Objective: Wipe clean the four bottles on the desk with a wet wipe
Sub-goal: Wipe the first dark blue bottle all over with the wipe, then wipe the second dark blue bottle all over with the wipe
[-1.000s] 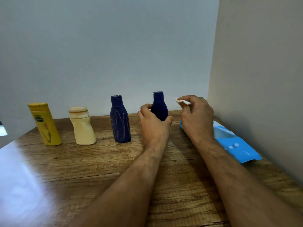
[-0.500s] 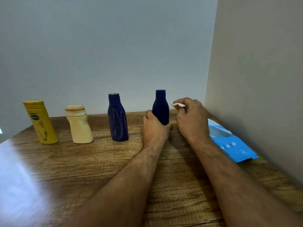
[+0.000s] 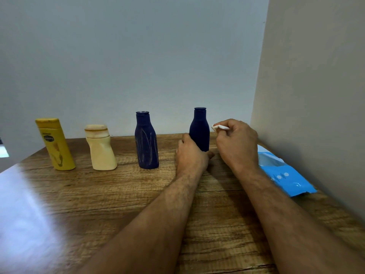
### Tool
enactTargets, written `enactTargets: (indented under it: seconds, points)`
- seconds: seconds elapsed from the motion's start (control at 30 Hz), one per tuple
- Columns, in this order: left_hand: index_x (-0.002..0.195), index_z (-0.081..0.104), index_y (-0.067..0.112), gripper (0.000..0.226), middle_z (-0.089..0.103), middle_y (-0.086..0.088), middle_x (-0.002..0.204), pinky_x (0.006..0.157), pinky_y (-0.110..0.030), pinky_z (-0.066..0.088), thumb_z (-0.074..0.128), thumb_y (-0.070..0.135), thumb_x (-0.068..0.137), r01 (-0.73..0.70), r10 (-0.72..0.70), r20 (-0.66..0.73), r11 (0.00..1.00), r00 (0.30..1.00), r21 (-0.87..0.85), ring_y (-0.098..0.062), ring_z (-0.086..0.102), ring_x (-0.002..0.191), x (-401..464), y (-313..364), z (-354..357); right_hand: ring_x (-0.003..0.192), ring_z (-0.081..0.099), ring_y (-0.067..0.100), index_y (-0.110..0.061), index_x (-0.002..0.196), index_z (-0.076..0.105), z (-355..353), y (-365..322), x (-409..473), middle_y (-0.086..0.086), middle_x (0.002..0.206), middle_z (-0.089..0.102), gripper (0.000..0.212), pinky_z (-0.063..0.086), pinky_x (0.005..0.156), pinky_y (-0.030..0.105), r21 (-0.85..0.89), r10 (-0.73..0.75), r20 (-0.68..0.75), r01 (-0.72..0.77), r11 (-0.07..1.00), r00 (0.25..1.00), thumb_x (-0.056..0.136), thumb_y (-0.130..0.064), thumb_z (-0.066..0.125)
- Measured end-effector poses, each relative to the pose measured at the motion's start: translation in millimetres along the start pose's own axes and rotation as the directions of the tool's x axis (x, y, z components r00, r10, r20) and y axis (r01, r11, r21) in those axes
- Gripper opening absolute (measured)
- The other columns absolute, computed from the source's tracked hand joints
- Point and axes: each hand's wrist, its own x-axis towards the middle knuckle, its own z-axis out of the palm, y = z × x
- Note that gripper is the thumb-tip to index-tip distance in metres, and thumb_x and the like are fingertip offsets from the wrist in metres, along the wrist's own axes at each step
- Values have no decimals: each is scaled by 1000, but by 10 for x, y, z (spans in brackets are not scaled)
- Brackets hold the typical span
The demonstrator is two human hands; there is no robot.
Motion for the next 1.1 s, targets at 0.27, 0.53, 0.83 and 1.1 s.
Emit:
enactTargets:
  seconds: [0.27, 0.53, 0.83, 1.1]
  points:
    - [142, 37, 11, 92, 50, -8, 136, 98, -50, 52, 90, 30, 68, 34, -34, -6, 999, 999, 29, -30, 52, 124, -49, -4, -21, 81, 62, 6, -18, 95, 75, -23, -61, -45, -5, 86, 72, 15, 44, 67, 11, 62, -78, 42, 75, 995, 996, 89, -18, 61]
    - [149, 27, 8, 93, 46, -14, 143, 102, -47, 50, 84, 24, 77, 78, -79, 10, 994, 997, 70, -31, 49, 130, -254, -15, -202, 84, 62, 10, -19, 92, 75, -43, -133, -80, -2, 88, 71, 14, 55, 78, 30, 72, -147, 52, 143, 987, 988, 85, -17, 64]
    - [128, 49, 24, 48, 59, 7, 107, 63, -21, 46, 71, 30, 86, 6, -6, 12, 1000, 1000, 16, -6, 61, 84, -672, -103, -917, 81, 56, 4, -19, 94, 74, 14, -425, -249, -4, 89, 67, 19, 39, 71, 5, 115, -275, 101, 264, 958, 956, 82, -10, 63]
    - [128, 47, 18, 58, 45, -3, 126, 91, -28, 39, 76, 23, 79, -240, 253, -396, 967, 883, 83, -21, 46, 115, -268, -204, -1427, 87, 61, 13, -20, 106, 71, 350, -862, -250, -2, 102, 62, 27, 53, 78, 26, -14, -344, 199, 354, 935, 917, 88, -16, 52]
